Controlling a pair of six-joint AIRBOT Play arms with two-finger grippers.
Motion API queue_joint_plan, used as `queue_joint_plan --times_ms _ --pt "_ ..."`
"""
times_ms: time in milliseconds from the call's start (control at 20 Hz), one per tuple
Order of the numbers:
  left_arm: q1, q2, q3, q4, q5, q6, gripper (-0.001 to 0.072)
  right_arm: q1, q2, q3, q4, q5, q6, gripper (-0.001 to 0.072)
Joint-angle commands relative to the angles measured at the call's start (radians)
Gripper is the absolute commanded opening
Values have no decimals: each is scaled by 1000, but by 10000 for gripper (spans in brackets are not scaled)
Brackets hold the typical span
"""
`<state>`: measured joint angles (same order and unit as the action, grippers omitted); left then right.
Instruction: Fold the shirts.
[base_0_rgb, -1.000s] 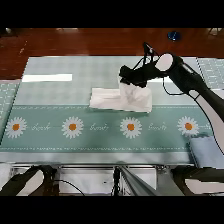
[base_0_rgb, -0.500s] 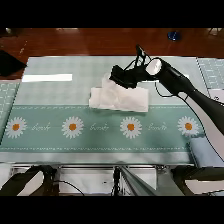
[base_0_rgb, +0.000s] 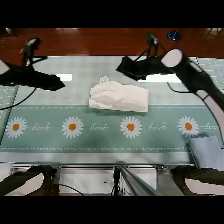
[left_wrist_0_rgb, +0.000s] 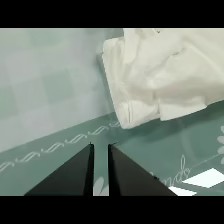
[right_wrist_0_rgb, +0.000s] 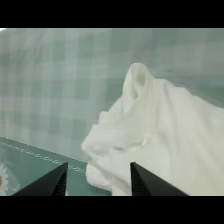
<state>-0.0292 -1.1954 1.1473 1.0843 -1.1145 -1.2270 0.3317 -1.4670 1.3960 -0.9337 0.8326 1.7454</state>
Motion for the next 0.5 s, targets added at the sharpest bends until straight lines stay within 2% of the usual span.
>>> queue_joint_plan --times_ms 0,100,200,300,350,400,450 --pt "-55 -170 3 -108 131 100 193 -137 96 1 -224 248 -19 480" --pt "-63 -266 71 -205 135 172 212 -225 131 1 -345 377 -23 481" --pt "-72 -361 175 -256 132 213 343 -306 139 1 -384 461 -69 481" --pt "-89 -460 307 -267 82 235 348 -364 139 1 -383 486 -106 481" --pt "-98 -509 371 -267 48 240 424 -383 139 1 -383 484 -114 481" --pt "-110 -559 431 -267 12 239 467 -394 139 1 -383 479 -128 481" --pt "-121 -605 483 -267 -27 239 470 -399 139 1 -385 477 -145 482"
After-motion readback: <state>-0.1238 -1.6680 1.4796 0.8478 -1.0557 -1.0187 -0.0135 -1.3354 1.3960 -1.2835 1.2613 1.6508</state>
